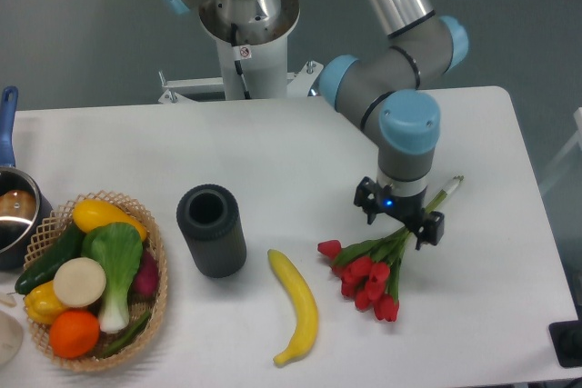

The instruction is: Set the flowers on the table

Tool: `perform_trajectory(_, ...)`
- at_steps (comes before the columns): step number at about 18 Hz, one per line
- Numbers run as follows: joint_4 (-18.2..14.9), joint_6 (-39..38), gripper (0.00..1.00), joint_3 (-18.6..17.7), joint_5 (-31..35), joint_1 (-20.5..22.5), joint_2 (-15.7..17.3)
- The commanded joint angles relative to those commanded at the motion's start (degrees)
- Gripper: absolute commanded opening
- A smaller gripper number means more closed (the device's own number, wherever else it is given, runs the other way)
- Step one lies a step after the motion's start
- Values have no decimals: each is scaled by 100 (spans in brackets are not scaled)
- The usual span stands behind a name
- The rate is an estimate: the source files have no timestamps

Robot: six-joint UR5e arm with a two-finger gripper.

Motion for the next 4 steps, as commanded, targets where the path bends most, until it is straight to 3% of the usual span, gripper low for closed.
perform_trajectory(4,-17,9,100,149,-44,159,62)
